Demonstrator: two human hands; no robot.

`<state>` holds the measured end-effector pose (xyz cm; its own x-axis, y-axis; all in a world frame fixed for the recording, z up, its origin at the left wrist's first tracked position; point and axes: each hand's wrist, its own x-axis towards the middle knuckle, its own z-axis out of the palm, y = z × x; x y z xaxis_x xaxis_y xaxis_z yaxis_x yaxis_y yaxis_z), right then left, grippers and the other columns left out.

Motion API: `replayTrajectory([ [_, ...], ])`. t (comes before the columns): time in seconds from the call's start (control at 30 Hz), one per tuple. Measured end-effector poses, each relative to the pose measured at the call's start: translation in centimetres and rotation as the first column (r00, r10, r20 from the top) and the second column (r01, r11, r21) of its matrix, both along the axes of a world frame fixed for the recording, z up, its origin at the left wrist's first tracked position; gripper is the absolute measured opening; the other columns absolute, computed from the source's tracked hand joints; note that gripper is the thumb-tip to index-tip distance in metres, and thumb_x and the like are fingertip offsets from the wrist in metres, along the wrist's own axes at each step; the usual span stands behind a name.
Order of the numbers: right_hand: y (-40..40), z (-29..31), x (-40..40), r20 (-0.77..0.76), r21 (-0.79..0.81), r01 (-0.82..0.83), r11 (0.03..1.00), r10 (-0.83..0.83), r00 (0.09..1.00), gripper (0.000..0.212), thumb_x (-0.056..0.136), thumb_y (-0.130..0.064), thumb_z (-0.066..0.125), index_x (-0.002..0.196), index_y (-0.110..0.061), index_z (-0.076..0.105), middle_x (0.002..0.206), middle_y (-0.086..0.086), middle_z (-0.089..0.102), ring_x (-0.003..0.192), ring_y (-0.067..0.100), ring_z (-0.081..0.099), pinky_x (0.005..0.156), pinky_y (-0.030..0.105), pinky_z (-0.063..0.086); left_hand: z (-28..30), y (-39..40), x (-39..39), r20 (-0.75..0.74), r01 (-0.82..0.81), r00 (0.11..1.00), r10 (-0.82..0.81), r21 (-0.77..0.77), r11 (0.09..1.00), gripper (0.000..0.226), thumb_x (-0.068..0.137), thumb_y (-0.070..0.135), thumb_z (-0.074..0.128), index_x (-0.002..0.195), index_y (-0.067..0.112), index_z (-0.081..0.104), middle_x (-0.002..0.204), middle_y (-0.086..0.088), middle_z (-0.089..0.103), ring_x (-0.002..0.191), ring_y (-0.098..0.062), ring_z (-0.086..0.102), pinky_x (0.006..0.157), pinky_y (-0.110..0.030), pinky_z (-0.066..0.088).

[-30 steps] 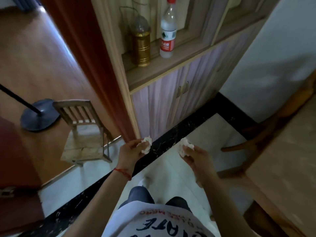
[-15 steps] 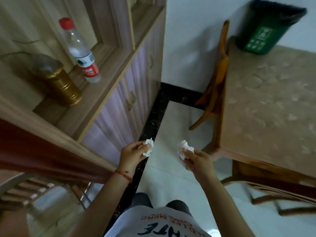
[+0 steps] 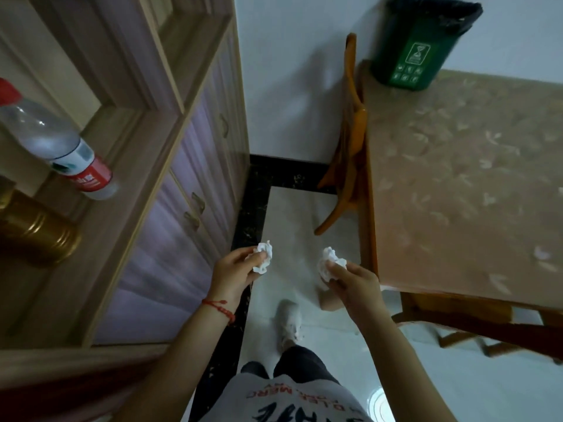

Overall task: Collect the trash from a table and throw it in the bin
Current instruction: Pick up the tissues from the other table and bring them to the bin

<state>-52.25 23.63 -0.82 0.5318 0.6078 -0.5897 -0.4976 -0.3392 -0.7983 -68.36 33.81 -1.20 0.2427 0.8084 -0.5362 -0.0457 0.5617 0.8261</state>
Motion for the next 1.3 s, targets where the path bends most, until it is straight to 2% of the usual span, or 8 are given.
replayTrajectory([
  [0.17, 6.4, -0.5, 3.5, -0.016, 0.052, -0.001, 0.999, 0.002, 1.000, 0.007, 0.083, -0.003, 0.064, 0.088, 0.001, 0.067, 0.087, 0.013, 0.068, 0.078, 0.018, 0.067, 0.059, 0.017, 0.053, -0.5, 6.2, 3.4, -0.003, -0.006, 1.000, 0.006, 0.029, 1.000, 0.010, 0.084, 0.001, 0.059, 0.083, 0.005, 0.068, 0.065, 0.006, 0.071, 0.064, -0.003, 0.066, 0.061, -0.015, 0.054],
  [0.43, 16.2, 0.3, 10.4, -0.011, 0.088, -0.146, 0.985, 0.148, 0.989, 0.010, 0.083, -0.002, 0.063, 0.090, 0.004, 0.066, 0.090, 0.015, 0.067, 0.084, 0.021, 0.066, 0.072, 0.024, 0.056, 1.3, 14.7, 10.7, 0.016, -0.023, 1.000, 0.022, 0.036, 0.999, 0.020, 0.083, 0.001, 0.060, 0.072, 0.013, 0.070, 0.068, 0.003, 0.072, 0.067, -0.007, 0.067, 0.066, -0.019, 0.054],
  [0.57, 20.1, 0.4, 12.4, -0.008, 0.068, -0.144, 0.987, 0.145, 0.989, 0.005, 0.082, -0.005, 0.065, 0.086, -0.006, 0.067, 0.091, 0.014, 0.069, 0.086, 0.021, 0.067, 0.069, 0.023, 0.055, 1.1, 18.5, 13.0, -0.011, -0.040, 0.999, 0.041, 0.025, 0.999, 0.013, 0.083, 0.003, 0.061, 0.078, 0.010, 0.070, 0.078, -0.006, 0.069, 0.072, -0.011, 0.066, 0.066, -0.018, 0.055],
  [0.67, 23.2, 0.2, 14.0, -0.011, 0.055, -0.134, 0.990, 0.135, 0.991, 0.008, 0.083, -0.004, 0.063, 0.089, 0.000, 0.067, 0.093, 0.017, 0.068, 0.085, 0.021, 0.066, 0.064, 0.019, 0.054, 0.9, 21.7, 14.6, 0.010, -0.012, 1.000, 0.012, 0.023, 1.000, 0.012, 0.085, 0.003, 0.058, 0.080, 0.006, 0.069, 0.077, -0.006, 0.067, 0.064, -0.007, 0.064, 0.063, -0.016, 0.054],
  [0.83, 28.8, 0.7, 16.7, 0.042, 0.032, -0.132, 0.991, 0.131, 0.991, 0.006, 0.085, -0.005, 0.061, 0.085, -0.001, 0.066, 0.082, 0.011, 0.065, 0.068, 0.009, 0.064, 0.055, 0.014, 0.050, 0.4, 28.3, 17.1, 0.004, 0.029, 1.000, -0.029, 0.032, 0.999, 0.011, 0.086, 0.003, 0.057, 0.085, 0.003, 0.068, 0.075, -0.003, 0.068, 0.067, -0.007, 0.065, 0.069, -0.019, 0.054],
  [1.03, 37.1, 1.2, 19.7, 0.019, 0.076, -0.041, 0.996, 0.040, 0.999, 0.013, 0.085, -0.004, 0.061, 0.077, -0.013, 0.066, 0.083, 0.005, 0.068, 0.084, 0.018, 0.065, 0.082, 0.031, 0.053, 0.3, 37.6, 20.4, 0.015, 0.079, 0.997, -0.080, 0.056, 0.995, 0.010, 0.086, 0.003, 0.057, 0.090, 0.000, 0.066, 0.076, -0.004, 0.066, 0.065, -0.005, 0.064, 0.066, -0.017, 0.055],
  [1.17, 42.4, 1.7, 21.3, 0.025, 0.089, -0.018, 0.996, 0.016, 1.000, 0.012, 0.085, -0.007, 0.061, 0.079, -0.016, 0.066, 0.088, 0.005, 0.068, 0.090, 0.020, 0.065, 0.085, 0.034, 0.052, 1.3, 43.6, 22.4, 0.069, 0.106, 0.991, -0.111, 0.076, 0.992, 0.020, 0.086, 0.000, 0.055, 0.072, 0.007, 0.068, 0.067, 0.000, 0.065, 0.061, -0.005, 0.061, 0.063, -0.016, 0.051],
  [1.3, 46.5, 2.2, 23.0, 0.015, 0.098, 0.044, 0.994, -0.046, 0.999, 0.008, 0.084, -0.008, 0.062, 0.082, -0.014, 0.068, 0.089, 0.005, 0.070, 0.092, 0.021, 0.066, 0.086, 0.035, 0.052, 2.2, 48.5, 24.6, 0.091, 0.138, 0.985, -0.146, 0.087, 0.987, 0.021, 0.086, -0.001, 0.054, 0.073, 0.006, 0.067, 0.069, 0.002, 0.069, 0.065, -0.008, 0.060, 0.063, -0.015, 0.049],
])
